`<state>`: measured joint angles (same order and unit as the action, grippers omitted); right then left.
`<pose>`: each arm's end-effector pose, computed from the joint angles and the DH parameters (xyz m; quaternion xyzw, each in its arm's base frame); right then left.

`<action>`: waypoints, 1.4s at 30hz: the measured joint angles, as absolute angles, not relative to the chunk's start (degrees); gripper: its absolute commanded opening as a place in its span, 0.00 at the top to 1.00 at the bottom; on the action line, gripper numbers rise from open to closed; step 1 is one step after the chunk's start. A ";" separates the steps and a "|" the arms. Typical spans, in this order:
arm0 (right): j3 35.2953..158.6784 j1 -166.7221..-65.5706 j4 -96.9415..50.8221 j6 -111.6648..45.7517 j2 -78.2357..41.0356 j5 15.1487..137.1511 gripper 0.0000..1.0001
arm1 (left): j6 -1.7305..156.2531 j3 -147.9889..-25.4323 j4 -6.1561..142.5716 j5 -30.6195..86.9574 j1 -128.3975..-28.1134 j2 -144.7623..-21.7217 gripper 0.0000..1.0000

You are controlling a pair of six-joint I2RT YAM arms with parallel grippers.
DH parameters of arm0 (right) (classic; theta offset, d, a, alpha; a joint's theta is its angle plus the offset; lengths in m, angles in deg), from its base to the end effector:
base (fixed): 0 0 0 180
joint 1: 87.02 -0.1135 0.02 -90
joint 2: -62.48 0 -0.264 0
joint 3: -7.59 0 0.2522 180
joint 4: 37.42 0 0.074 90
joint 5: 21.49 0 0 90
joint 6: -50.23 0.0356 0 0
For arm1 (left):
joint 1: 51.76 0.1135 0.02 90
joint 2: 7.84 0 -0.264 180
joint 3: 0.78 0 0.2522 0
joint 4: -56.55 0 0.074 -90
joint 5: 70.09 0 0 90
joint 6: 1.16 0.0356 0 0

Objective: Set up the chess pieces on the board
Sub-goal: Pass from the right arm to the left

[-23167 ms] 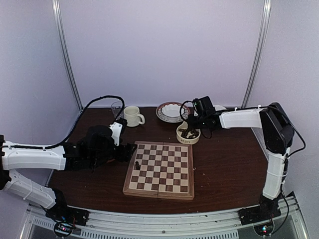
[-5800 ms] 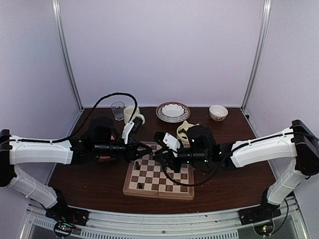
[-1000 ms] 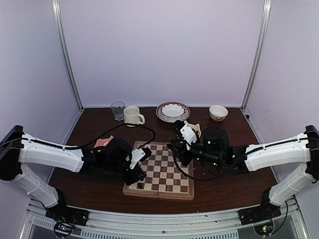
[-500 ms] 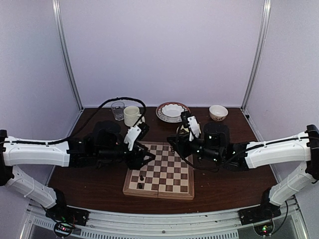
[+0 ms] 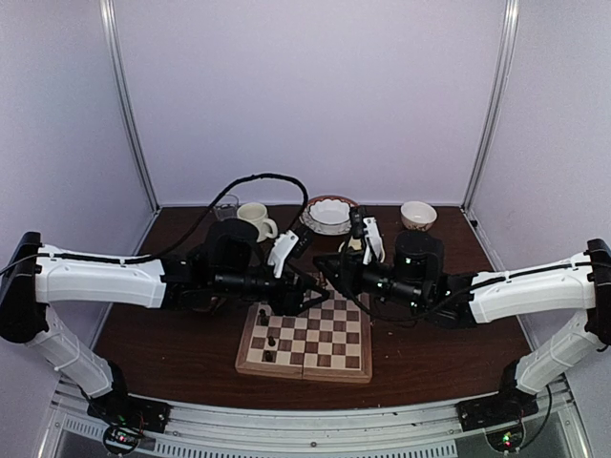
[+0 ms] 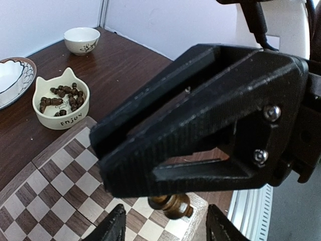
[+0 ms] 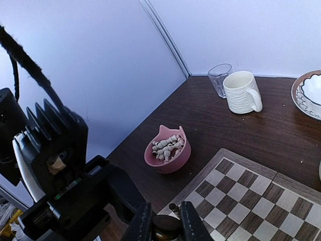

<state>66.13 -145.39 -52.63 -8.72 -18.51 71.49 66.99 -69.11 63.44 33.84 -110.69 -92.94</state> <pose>0.1665 0.2738 0.2641 -0.1938 0.7248 0.4788 0.4559 0.1673 -0.2942 0.2602 0.3271 0.7667 -0.4292 0.3479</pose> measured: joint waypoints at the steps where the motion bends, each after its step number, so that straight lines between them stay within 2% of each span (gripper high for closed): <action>1: 66.13 -145.39 -52.91 -8.66 -18.53 71.75 0.81 | 66.89 -69.26 63.28 34.21 -110.69 -93.05 0.47; 9: 65.65 -145.39 -56.65 -8.05 -18.53 74.62 0.80 | 66.38 -69.65 62.54 35.81 -110.69 -93.90 0.69; 12: 65.01 -145.39 -57.87 -7.89 -18.53 75.14 0.80 | 66.36 -69.65 62.43 35.90 -110.76 -94.07 0.71; 15: 64.86 -145.39 -58.31 -7.87 -18.53 75.36 0.80 | 66.38 -69.65 62.26 36.01 -110.78 -94.14 0.66; 17: 64.84 -145.39 -58.62 -7.83 -18.53 75.60 0.80 | 66.38 -69.65 62.15 36.03 -110.80 -94.14 0.66; 29: 64.73 -145.37 -59.42 -8.07 -18.53 76.26 0.80 | 66.43 -69.65 61.67 36.44 -111.06 -94.12 0.82; 37: 64.55 -145.28 -60.54 -8.50 -18.53 76.26 0.80 | 66.62 -69.52 61.82 35.37 -111.09 -93.37 0.78; 42: 64.29 -145.28 -60.41 -8.59 -18.53 76.28 0.80 | 66.84 -69.19 61.80 33.91 -111.06 -91.78 0.69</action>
<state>64.29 -145.28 -60.41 -8.59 -18.53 76.28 66.84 -69.19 61.80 33.91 -111.06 -91.78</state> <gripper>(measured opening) 0.205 0.267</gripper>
